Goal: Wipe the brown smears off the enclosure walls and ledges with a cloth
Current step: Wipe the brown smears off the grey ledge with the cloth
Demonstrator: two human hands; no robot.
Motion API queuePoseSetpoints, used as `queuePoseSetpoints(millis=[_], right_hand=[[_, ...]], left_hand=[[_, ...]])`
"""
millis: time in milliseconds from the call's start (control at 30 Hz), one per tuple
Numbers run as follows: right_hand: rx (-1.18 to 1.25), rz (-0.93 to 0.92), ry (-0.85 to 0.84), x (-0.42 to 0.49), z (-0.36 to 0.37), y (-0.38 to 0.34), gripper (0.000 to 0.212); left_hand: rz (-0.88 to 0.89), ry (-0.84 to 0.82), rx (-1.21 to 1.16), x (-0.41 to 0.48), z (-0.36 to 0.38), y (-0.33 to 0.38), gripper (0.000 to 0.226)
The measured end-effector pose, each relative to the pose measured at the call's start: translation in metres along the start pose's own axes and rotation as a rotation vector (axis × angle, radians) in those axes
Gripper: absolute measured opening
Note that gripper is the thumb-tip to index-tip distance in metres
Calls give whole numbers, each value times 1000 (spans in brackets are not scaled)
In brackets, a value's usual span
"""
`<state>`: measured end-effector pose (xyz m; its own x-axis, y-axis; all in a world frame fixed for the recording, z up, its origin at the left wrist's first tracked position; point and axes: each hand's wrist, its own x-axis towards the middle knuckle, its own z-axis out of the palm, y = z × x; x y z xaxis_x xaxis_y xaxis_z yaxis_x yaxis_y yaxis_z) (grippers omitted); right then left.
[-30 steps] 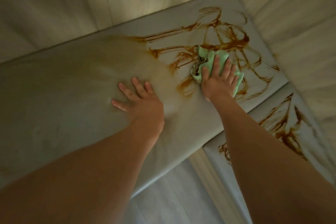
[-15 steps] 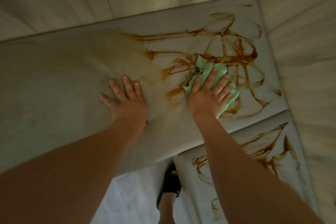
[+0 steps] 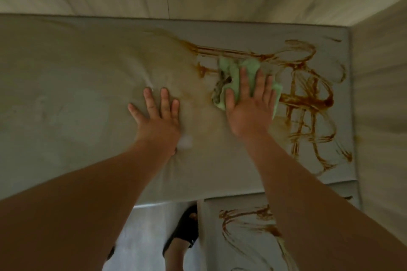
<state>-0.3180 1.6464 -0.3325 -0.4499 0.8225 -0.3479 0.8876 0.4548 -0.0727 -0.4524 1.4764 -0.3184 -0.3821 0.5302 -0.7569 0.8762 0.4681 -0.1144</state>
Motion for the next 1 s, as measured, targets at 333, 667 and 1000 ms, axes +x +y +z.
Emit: queuePoseSetpoints(millis=[333,667,1000], right_hand=[[-137,-342,45,35,-12,-15,67],[-85,-538,19,56,-8,-138,64],[-101,-205,10,98,-41,2,69]], left_hand=[[4,50,-6,1,1,0,100],[16,76,0,1,2,-2,95],[-2,15,30,1,0,-1,131]])
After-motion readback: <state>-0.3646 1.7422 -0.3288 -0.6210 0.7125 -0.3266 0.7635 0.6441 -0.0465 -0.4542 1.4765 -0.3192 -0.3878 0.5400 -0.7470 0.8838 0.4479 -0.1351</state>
